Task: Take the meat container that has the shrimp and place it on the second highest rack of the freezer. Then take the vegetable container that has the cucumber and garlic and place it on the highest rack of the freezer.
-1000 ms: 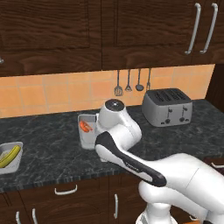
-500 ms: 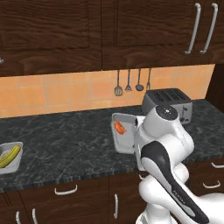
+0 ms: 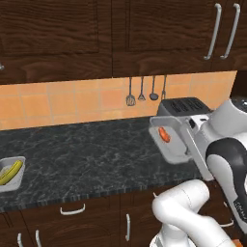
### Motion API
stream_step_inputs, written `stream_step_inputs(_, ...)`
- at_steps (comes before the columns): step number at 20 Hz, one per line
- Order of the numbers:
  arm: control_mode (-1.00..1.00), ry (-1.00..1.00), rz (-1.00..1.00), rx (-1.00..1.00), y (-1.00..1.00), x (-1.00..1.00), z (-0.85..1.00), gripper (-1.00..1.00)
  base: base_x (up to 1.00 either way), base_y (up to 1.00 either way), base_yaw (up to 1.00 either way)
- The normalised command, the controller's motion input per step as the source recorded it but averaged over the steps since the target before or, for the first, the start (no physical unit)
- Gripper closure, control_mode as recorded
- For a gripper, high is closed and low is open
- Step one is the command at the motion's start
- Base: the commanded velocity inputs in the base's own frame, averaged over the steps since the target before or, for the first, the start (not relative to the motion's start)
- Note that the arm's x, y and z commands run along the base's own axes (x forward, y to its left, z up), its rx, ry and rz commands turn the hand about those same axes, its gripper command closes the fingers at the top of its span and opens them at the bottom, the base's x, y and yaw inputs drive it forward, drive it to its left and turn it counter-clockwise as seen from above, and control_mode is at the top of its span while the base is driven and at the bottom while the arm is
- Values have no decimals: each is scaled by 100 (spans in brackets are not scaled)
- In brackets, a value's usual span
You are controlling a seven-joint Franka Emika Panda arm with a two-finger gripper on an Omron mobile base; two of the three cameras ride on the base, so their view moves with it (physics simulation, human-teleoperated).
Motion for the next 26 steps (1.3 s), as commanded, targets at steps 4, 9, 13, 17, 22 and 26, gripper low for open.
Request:
stream_step_inputs(4,-100,-25,51,-7,-70,-26,-12,100,0,0,0)
stream_step_inputs(9,-100,-15,31,-15,-21,-28,-21,100,0,0,0)
stream_step_inputs(13,100,-10,10,-6,-2,-17,-10,100,-5,0,3)
stream_step_inputs(17,100,0,0,0,0,0,0,100,-47,-1,-1)
stream_step_inputs(22,100,0,0,0,0,0,0,100,-90,-25,-39)
stream_step_inputs(26,100,0,0,0,0,0,0,100,-65,-19,-54)
